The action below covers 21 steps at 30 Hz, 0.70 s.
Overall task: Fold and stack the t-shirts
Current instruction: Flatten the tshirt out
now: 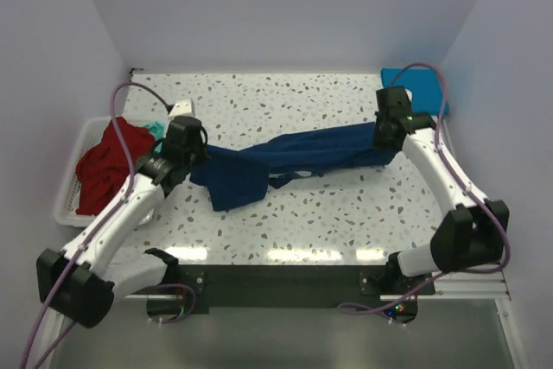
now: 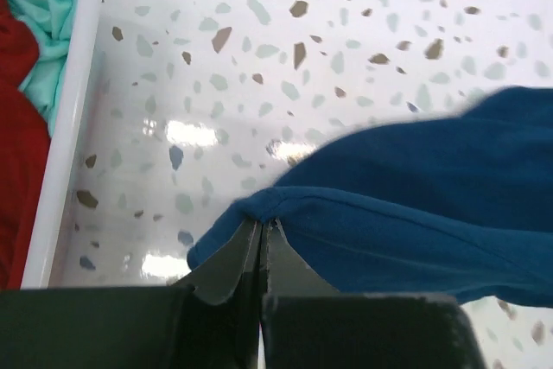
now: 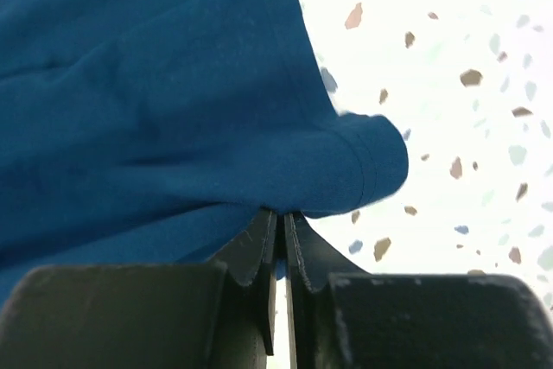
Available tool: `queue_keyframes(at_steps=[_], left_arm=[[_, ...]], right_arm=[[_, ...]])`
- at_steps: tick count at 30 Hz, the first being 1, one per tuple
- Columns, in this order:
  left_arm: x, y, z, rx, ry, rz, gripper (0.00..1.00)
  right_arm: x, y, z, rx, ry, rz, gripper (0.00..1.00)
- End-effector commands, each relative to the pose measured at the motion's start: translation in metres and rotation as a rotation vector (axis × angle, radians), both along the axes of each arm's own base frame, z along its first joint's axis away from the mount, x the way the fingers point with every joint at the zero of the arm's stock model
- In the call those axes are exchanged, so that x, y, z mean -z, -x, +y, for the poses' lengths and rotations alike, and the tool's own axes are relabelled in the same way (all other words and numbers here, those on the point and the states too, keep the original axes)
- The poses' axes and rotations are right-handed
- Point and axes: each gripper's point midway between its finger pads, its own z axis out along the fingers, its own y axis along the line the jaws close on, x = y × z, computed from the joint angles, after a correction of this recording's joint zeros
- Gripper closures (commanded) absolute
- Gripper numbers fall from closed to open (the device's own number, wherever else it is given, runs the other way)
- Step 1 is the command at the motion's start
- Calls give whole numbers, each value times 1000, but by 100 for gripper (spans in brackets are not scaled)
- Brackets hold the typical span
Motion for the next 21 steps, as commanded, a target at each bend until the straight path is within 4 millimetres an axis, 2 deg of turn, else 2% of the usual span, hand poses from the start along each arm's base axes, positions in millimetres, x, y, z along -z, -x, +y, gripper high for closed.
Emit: queue_keyframes(at_steps=[1, 2, 3, 4, 5, 6, 7, 8, 10, 11, 12, 13, 14, 15, 17, 18, 19, 20, 21], left_arm=[[-1, -64, 3, 37, -14, -54, 100], [21, -81, 4, 27, -36, -2, 100], [9, -101, -1, 24, -27, -42, 100], [11, -113, -2, 29, -37, -38, 100], [33, -125, -6, 35, -51, 15, 95], [22, -139, -9, 32, -43, -3, 91], [24, -144, -11, 34, -45, 7, 87], [32, -148, -13, 33, -46, 35, 78], [29, -146, -15, 27, -25, 44, 66], [19, -140, -16, 35, 0, 20, 53], [29, -129, -15, 37, 8, 33, 45], [29, -122, -15, 36, 27, 29, 39], [17, -111, -15, 42, 52, -1, 31], [34, -94, -11, 42, 51, 41, 29], [32, -73, -14, 60, 102, 45, 28], [51, -54, -13, 64, 106, 103, 28], [58, -44, -14, 60, 134, 125, 28], [56, -33, -18, 77, 167, 126, 29], [75, -17, -16, 75, 175, 170, 30]], right_arm=[[8, -47, -5, 2, 62, 22, 91], [11, -57, -5, 4, 68, 23, 90], [16, -65, -5, 8, 74, 33, 87], [20, -72, -2, 7, 64, 42, 84], [23, -84, 2, 3, 55, 53, 81], [24, -88, 5, -2, 44, 55, 70], [23, -92, 9, -12, 27, 55, 64], [20, -94, 15, -28, 0, 51, 58], [15, -91, 19, -42, -26, 39, 46], [19, -85, 24, -60, -51, 48, 43], [9, -80, 26, -70, -68, 23, 39], [18, -69, 27, -79, -80, 46, 38], [18, -65, 31, -93, -102, 39, 37], [9, -56, 38, -118, -144, 13, 36], [19, -39, 44, -134, -189, 28, 35], [12, -32, 50, -159, -229, 6, 35], [21, -20, 52, -159, -249, 27, 35], [21, -18, 55, -169, -265, 15, 35], [21, -13, 59, -182, -288, 9, 35]])
